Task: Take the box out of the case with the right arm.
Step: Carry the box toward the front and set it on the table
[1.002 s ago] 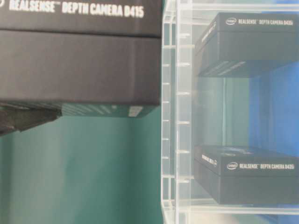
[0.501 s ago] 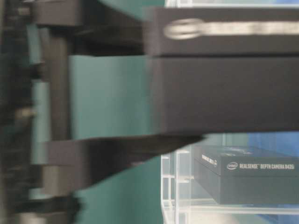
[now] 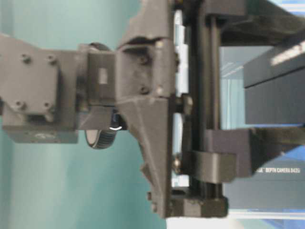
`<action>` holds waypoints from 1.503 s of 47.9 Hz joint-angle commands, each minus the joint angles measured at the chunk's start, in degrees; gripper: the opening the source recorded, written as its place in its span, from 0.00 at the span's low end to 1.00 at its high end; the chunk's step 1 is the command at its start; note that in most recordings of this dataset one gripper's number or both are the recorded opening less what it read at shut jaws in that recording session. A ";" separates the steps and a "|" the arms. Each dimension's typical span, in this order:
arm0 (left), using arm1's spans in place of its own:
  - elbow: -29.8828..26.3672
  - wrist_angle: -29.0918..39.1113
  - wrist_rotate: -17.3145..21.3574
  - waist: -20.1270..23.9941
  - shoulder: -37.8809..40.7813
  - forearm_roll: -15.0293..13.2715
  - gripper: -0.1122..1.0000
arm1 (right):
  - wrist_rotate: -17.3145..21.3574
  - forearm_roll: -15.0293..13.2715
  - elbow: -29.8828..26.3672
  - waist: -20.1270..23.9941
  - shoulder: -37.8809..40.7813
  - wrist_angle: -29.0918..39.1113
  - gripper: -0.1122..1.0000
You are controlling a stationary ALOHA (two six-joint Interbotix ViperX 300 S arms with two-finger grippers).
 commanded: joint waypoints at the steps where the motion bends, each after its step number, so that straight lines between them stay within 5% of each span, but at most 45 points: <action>1: -1.05 -0.26 0.09 -0.18 0.26 0.18 0.10 | 0.18 0.00 -0.44 0.00 -1.49 -1.14 0.69; 18: -1.05 -0.44 0.00 -0.18 0.35 0.26 0.10 | 0.79 0.62 -0.44 0.00 -1.49 -0.70 0.69; 28: -1.05 -0.53 0.09 -0.18 0.35 0.18 0.10 | 0.62 0.44 -0.53 0.09 -1.49 -0.88 0.94; 44: -1.05 -0.53 0.00 -0.18 0.26 0.18 0.10 | 0.53 0.26 -1.05 -0.18 -3.52 0.00 0.92; 62: -1.05 -0.62 0.00 -0.09 0.26 0.18 0.10 | -1.41 -4.04 -9.05 -0.35 -8.09 13.71 0.92; 72: -1.05 -0.62 0.00 -0.18 0.35 0.26 0.10 | -4.13 -4.04 -9.84 -1.05 -8.09 14.24 0.92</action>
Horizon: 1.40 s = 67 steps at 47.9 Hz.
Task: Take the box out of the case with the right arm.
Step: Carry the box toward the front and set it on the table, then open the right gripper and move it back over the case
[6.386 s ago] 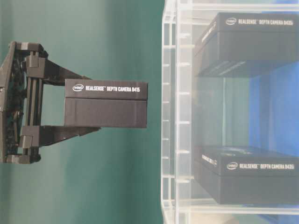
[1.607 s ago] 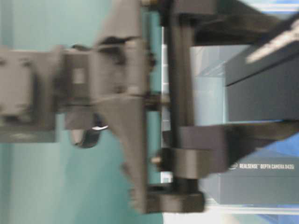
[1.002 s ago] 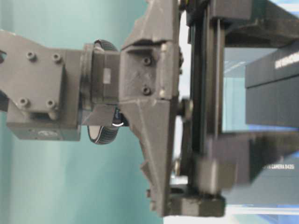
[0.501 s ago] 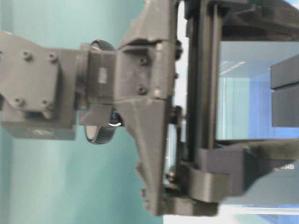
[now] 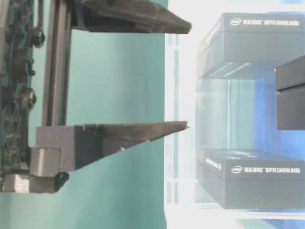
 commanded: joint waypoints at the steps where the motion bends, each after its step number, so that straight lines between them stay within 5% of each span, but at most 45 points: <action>1: -1.05 -0.35 0.00 -0.09 0.26 0.26 0.10 | -0.53 -0.26 -1.23 -0.35 -2.46 -0.35 0.92; 12: -1.14 -0.35 -0.09 -0.09 0.26 0.18 0.10 | -2.29 0.88 1.58 -0.35 -4.39 0.26 0.92; 48: -1.05 -0.35 0.26 -0.09 -0.18 0.18 0.10 | 6.59 1.32 35.42 6.59 -34.98 -0.44 0.92; 67: -1.14 -0.44 0.26 -0.18 0.18 0.18 0.10 | 2.90 0.88 38.58 5.10 -38.41 -0.35 0.91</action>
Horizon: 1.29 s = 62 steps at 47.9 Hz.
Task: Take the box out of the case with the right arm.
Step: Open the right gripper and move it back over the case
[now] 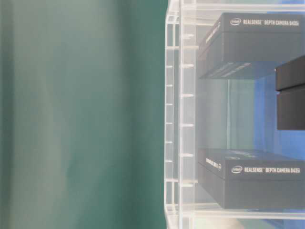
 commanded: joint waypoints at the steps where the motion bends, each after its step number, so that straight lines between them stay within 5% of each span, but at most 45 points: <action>1: -1.05 -0.26 0.00 -0.09 0.44 0.09 0.10 | -1.23 -0.26 -0.35 -1.76 -1.14 -0.09 0.91; 35: -1.05 -0.26 0.00 -0.18 0.53 0.09 0.10 | -30.50 -1.41 4.57 -32.08 -6.15 -4.75 0.91; 43: -1.05 -0.26 0.00 -0.18 0.53 0.09 0.10 | -33.57 -1.23 4.66 -35.24 -6.06 -5.80 0.91; 62: -1.05 -0.26 0.00 -0.18 0.62 0.18 0.10 | -33.75 -0.62 5.01 -35.42 -5.98 -5.80 0.91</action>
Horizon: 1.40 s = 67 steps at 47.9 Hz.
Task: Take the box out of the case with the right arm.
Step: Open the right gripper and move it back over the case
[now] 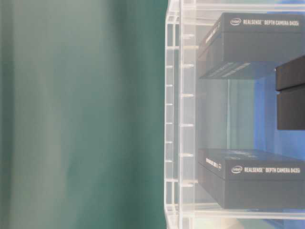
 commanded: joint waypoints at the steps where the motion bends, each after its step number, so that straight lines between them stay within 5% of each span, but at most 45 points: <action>1: -1.14 -0.26 0.09 -0.18 0.26 0.18 0.10 | 0.09 0.18 -0.70 -0.18 -0.44 -0.26 0.91; 21: -1.14 -0.26 0.09 -0.09 0.18 0.26 0.10 | 0.70 2.37 -9.40 0.88 9.14 -3.08 0.91; 55: -0.97 -0.26 0.18 -0.09 -0.88 0.26 0.10 | 1.05 2.02 -50.36 5.36 42.28 -2.37 0.91; 67: -0.97 -0.26 0.18 -0.18 -1.58 0.18 0.10 | 1.05 2.46 -59.50 5.98 49.57 -2.02 0.91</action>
